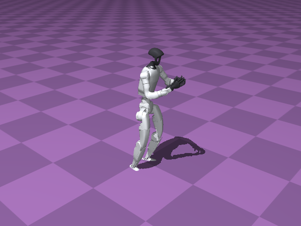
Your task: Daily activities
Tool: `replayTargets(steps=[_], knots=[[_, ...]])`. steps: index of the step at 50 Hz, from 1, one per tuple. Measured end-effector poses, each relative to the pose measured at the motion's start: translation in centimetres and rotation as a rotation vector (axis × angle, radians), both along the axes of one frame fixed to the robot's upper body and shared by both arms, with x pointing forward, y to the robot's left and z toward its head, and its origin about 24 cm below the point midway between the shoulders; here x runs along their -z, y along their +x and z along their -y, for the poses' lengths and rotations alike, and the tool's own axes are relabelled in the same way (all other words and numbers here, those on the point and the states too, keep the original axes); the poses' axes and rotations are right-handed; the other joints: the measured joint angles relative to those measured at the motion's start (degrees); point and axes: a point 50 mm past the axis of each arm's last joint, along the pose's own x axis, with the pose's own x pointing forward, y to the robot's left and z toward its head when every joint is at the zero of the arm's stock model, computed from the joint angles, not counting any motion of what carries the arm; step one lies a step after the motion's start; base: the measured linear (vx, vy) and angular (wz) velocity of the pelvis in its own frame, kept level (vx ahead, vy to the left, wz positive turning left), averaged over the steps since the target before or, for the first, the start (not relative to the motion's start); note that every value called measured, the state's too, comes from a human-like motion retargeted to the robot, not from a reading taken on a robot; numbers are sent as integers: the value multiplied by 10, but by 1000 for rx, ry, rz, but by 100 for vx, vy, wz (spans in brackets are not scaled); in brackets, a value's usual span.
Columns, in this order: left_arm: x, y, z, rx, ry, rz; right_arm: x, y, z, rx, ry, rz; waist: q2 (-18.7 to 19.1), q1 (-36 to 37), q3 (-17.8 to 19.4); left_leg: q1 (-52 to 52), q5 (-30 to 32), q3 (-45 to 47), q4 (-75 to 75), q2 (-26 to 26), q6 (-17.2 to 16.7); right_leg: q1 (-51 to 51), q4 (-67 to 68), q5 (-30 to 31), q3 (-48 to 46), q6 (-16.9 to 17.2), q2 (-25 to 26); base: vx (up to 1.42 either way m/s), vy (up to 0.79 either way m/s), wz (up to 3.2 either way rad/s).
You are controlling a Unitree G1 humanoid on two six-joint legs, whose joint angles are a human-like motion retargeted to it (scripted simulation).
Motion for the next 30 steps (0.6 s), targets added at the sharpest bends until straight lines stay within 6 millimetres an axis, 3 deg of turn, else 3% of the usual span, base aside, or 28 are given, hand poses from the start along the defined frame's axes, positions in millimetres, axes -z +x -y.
replayTargets(steps=[30], knots=[[-16, -6, 8, 39, -56, 83, -11, -6, -5, -71, 143, -7, -4, -2, -8, -26, 4, 4, -4, -2, 3, -29, -2, 11, 9, 3, -1, 0, 0, 0]])
